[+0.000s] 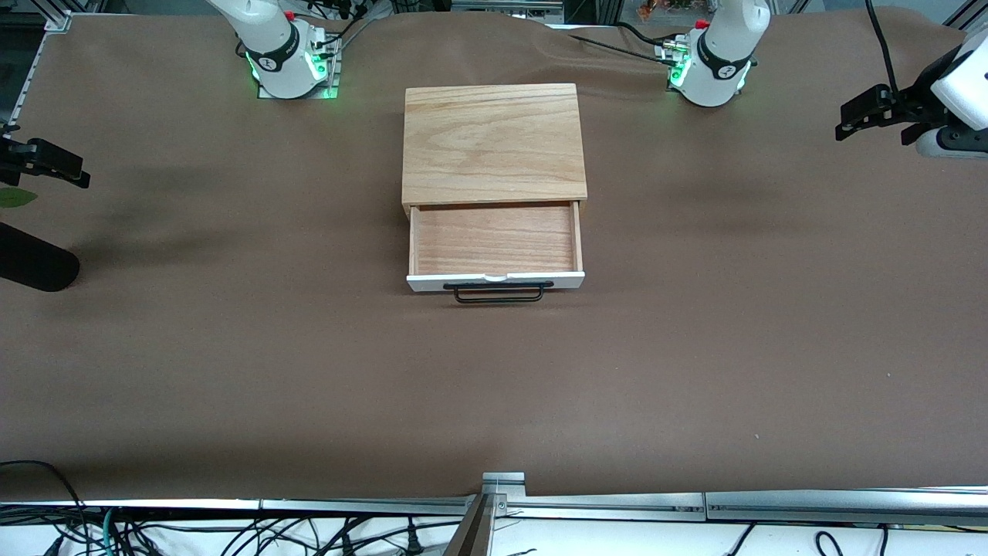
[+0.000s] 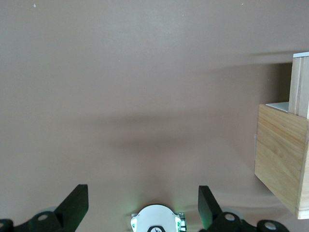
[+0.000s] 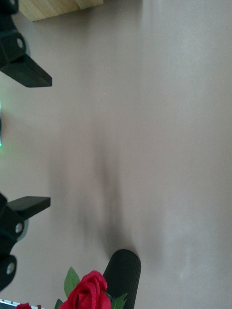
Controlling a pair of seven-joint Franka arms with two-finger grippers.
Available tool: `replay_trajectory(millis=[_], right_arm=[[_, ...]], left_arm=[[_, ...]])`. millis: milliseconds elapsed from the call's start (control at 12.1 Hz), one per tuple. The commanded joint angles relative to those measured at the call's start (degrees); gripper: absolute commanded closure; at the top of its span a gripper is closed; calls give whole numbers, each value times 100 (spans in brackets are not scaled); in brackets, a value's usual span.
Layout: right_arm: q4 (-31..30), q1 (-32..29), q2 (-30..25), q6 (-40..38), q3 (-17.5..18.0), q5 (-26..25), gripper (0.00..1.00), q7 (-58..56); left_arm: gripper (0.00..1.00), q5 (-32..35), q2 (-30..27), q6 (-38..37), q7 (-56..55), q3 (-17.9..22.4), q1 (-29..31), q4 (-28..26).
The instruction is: Pull top drawer with both arms simultaneously
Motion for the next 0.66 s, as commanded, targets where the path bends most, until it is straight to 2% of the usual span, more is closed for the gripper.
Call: replay_trajectory(millis=[0,578], right_arm=[[108,-96,18,-110,81,-59,0,-79],[108,-78,18,-101,81,-59,0,-79]], left_arm=[[0,-113,109,-206,-219,-5,-41,207],[0,-113,144,-224,-219,13,-50,215]])
